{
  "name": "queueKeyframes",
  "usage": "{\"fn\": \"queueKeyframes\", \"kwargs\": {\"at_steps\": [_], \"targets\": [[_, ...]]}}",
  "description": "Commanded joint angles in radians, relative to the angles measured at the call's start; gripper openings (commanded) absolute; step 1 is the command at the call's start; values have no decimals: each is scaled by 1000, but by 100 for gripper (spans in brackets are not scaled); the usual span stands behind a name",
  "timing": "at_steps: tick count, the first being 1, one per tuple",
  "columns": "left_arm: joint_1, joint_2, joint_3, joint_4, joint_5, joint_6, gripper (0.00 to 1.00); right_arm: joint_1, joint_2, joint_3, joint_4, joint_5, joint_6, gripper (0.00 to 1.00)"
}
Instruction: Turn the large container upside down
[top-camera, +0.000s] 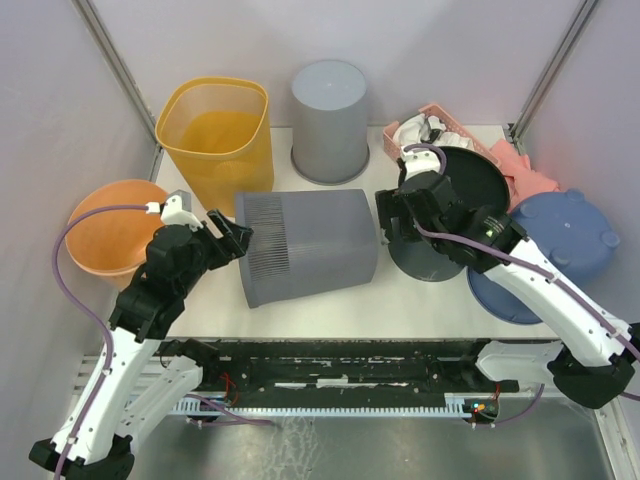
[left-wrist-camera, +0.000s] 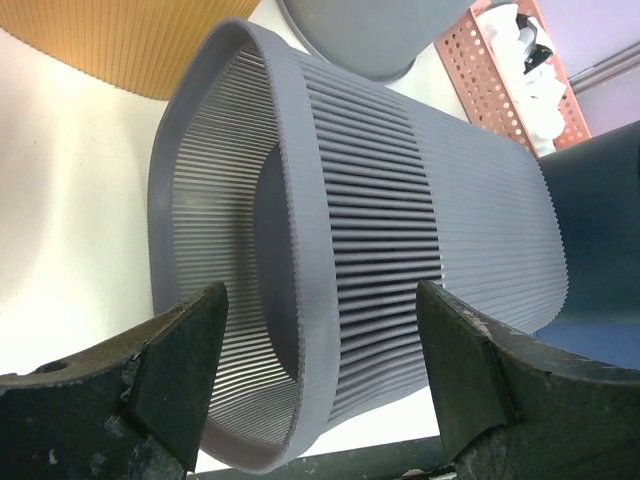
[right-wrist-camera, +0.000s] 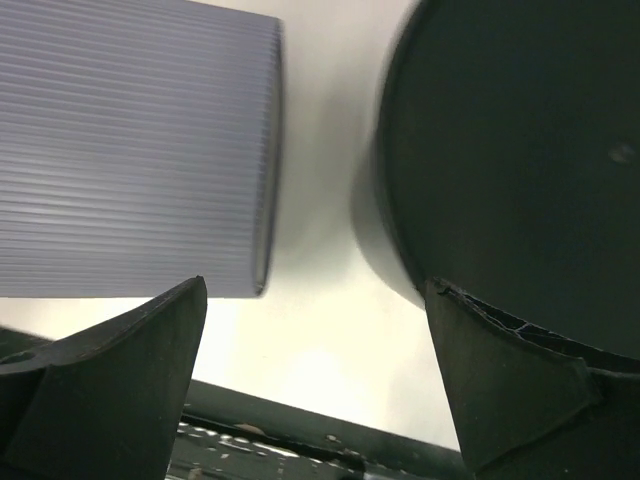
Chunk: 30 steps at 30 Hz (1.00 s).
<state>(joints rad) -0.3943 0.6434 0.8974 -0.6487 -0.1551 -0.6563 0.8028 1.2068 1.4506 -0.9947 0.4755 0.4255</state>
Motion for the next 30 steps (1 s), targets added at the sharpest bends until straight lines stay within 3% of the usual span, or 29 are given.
{"fn": "queueKeyframes", "kwargs": {"at_steps": [1, 7, 13, 16, 24, 30], "targets": [[-2, -12, 46, 21, -15, 40, 83, 7, 16, -23, 176, -204, 13, 99], [-1, -20, 87, -55, -65, 49, 83, 36, 91, -19, 267, -311, 60, 99], [-1, -21, 78, -75, -48, 57, 79, 32, 153, -4, 222, -202, 78, 99], [-1, -13, 52, -74, -43, 55, 77, 21, 168, -13, 223, -241, 102, 99], [-2, -19, 0, -68, -67, 57, 45, -29, 153, -87, 257, -316, 182, 99], [-1, -11, -56, -40, -43, 55, 38, -80, 133, -151, 321, -436, 220, 99]]}}
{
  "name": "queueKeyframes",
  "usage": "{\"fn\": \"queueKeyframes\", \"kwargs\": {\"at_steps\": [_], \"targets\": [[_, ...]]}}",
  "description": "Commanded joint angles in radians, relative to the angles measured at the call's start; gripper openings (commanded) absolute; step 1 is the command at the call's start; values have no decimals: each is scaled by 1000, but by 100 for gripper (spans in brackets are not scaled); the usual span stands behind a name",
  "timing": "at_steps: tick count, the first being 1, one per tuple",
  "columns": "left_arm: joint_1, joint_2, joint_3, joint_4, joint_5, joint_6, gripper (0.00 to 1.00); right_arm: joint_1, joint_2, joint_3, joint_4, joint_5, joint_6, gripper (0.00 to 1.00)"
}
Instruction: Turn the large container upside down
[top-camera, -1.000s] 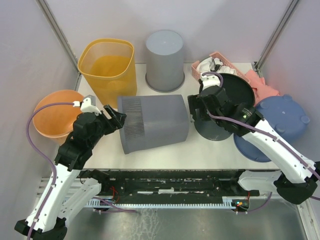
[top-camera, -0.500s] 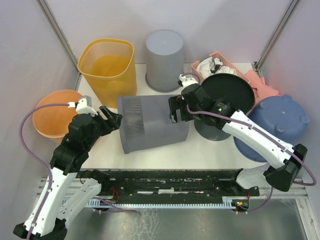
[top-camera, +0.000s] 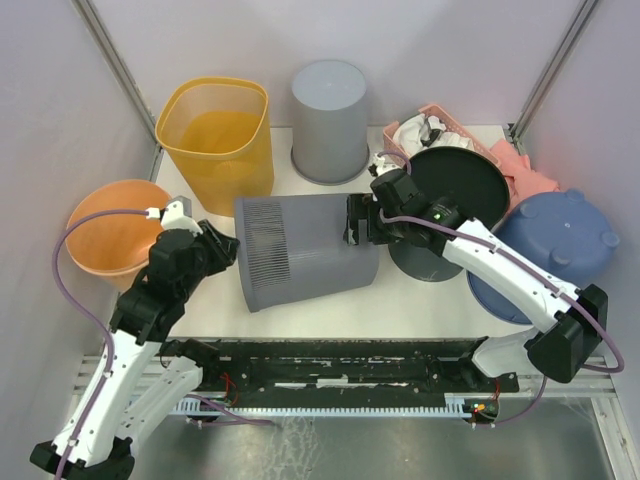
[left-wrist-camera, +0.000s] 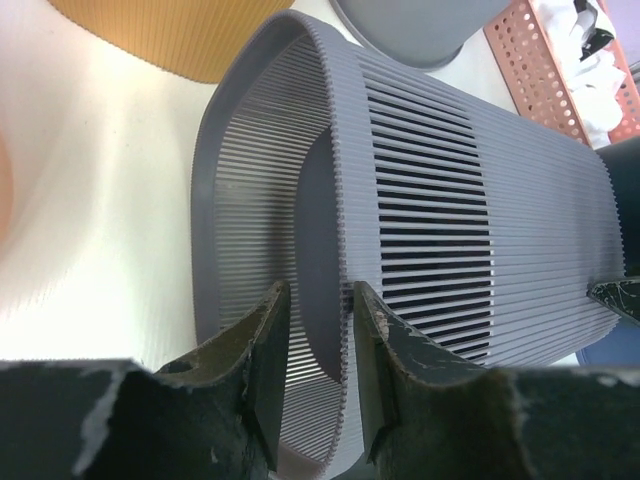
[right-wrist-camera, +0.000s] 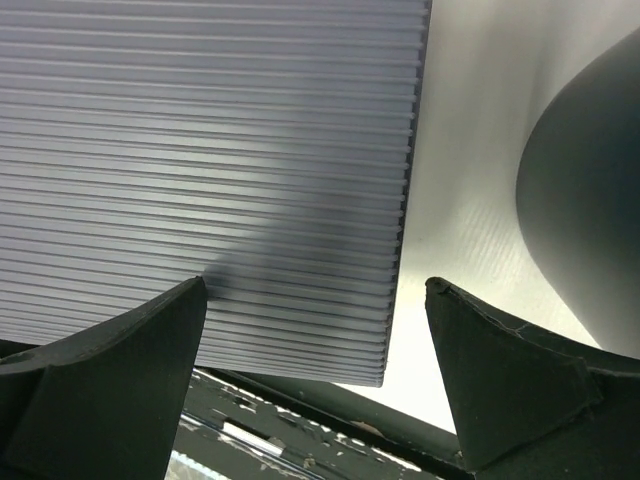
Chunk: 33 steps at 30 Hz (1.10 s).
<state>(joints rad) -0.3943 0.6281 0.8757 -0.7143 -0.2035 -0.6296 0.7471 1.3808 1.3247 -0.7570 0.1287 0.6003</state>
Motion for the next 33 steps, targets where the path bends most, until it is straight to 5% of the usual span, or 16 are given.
{"fn": "queueKeyframes", "kwargs": {"at_steps": [1, 21, 33], "targets": [[-2, 6, -40, 26, 8, 27, 38, -28, -42, -33, 95, -109, 51, 99], [-1, 28, -138, 66, 28, 24, 33, -42, -179, -68, 466, -541, 173, 99], [-1, 59, -178, 131, 108, 4, 34, -42, -191, 34, 475, -571, 175, 99]]}}
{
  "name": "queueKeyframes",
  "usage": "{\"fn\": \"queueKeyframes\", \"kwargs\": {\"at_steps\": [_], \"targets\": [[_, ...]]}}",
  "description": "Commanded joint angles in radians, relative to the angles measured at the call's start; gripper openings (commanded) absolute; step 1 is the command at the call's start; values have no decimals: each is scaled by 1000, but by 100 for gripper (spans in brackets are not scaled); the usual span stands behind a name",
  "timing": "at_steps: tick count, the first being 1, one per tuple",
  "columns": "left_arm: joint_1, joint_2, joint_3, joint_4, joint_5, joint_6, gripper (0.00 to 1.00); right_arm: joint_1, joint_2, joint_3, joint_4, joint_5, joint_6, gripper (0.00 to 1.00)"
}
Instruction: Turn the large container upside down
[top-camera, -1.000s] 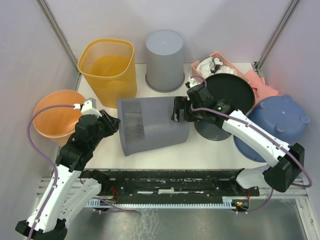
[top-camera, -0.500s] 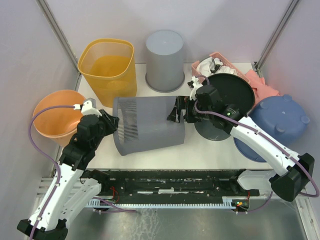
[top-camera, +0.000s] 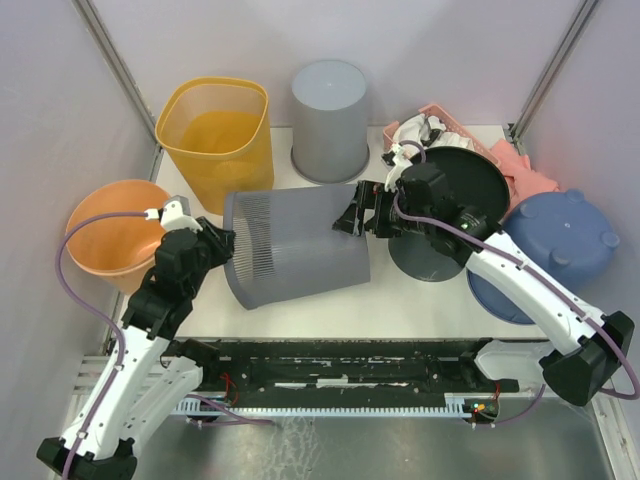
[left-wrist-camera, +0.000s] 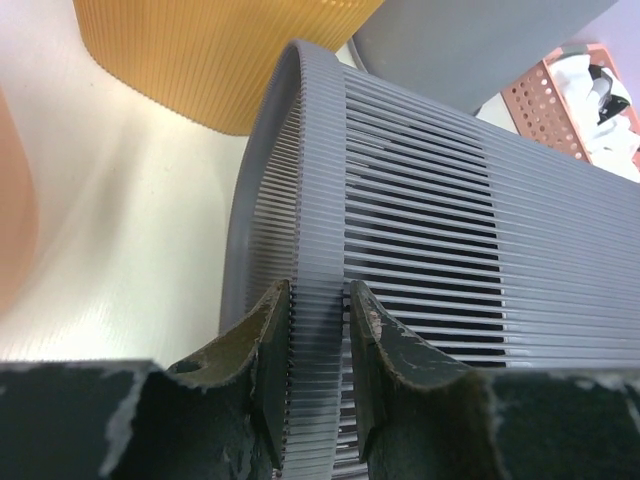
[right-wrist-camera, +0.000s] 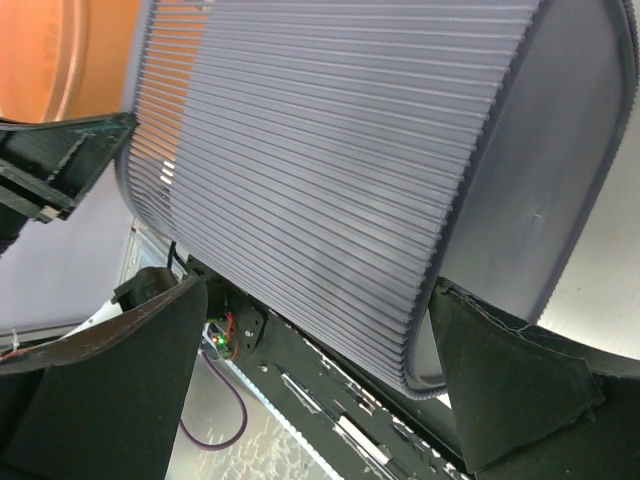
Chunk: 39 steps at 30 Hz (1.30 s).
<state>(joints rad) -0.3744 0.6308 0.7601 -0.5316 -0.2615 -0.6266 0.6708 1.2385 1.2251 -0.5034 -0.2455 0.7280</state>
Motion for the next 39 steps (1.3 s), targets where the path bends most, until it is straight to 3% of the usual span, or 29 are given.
{"fn": "queueKeyframes", "kwargs": {"at_steps": [1, 7, 22, 29, 34, 39], "targets": [[-21, 59, -67, -43, 173, -3, 34, 35, -45, 142, 221, -200, 45, 99], [-21, 77, -90, -1, 213, -15, 38, 39, -21, 165, 236, -238, 50, 99], [-21, 168, -113, 59, 239, -7, 60, 106, 45, 234, 247, -272, 20, 99], [-21, 170, -109, 57, 238, -13, 64, 125, 106, 246, 249, -281, 10, 99], [-22, 137, -81, 29, 223, -24, 65, 127, 119, 302, 117, -248, -88, 99], [-21, 100, 18, -16, 238, -23, 67, 127, 68, 416, -162, -126, -322, 99]]}}
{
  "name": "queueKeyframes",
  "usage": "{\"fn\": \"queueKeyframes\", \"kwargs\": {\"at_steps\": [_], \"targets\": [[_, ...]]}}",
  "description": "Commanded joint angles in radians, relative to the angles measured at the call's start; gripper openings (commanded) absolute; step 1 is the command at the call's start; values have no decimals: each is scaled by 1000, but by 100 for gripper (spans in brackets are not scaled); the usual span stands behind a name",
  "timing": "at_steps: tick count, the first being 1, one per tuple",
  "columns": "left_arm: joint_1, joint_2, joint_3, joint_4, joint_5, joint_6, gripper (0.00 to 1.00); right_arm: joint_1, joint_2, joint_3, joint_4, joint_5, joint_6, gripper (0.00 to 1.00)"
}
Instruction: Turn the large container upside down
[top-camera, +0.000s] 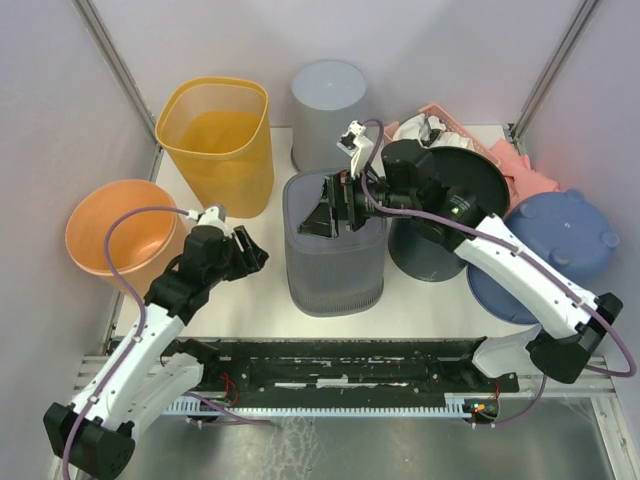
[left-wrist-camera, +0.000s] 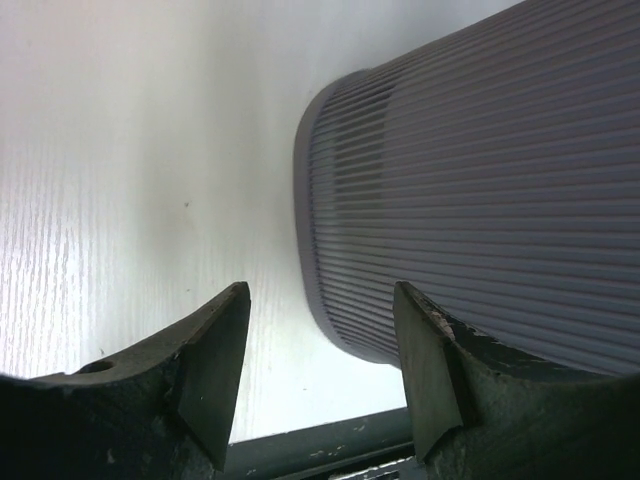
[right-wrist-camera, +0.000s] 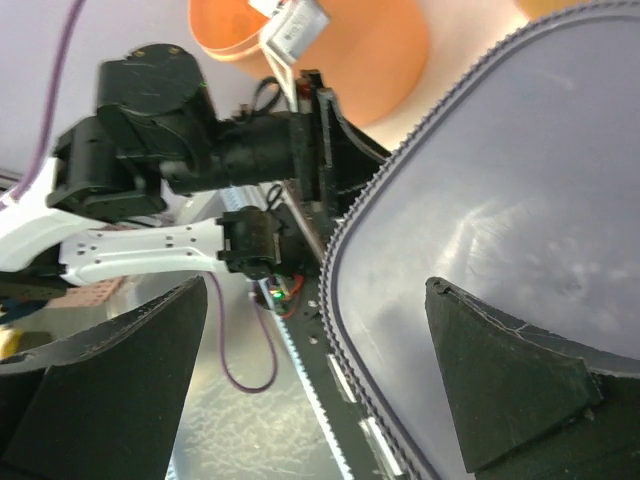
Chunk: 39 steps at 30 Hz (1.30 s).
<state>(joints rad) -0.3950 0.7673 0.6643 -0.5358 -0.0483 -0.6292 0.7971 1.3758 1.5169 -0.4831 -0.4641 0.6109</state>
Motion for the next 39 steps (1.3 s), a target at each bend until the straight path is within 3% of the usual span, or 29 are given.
{"fn": "queueKeyframes", "kwargs": {"at_steps": [1, 6, 14, 22, 24, 26, 30, 35, 39], "targets": [[-1, -40, 143, -20, 30, -16, 67, 1, -80, 139, -234, 135, -253, 99], [0, -28, 320, -96, 28, 38, 72, 1, -185, 159, -454, 312, -449, 99], [-1, 152, 581, -117, -44, 145, 83, 12, -321, -93, -536, 25, -560, 99], [0, 402, 909, -136, -189, 309, 95, 90, -306, -267, -338, 17, -441, 99], [1, 470, 991, -142, -230, 362, 99, 93, -287, -315, -174, 97, -356, 99], [7, 594, 1125, -191, -251, 416, 99, 95, -230, -364, 13, 274, -240, 99], [12, 692, 1225, -208, -209, 439, 99, 95, -107, -334, 175, 494, -169, 99], [43, 787, 1337, -239, -170, 471, 99, 94, 38, -172, 174, 560, -160, 99], [54, 884, 1433, -273, -164, 511, 99, 95, 3, -202, 168, 527, -160, 99]]}}
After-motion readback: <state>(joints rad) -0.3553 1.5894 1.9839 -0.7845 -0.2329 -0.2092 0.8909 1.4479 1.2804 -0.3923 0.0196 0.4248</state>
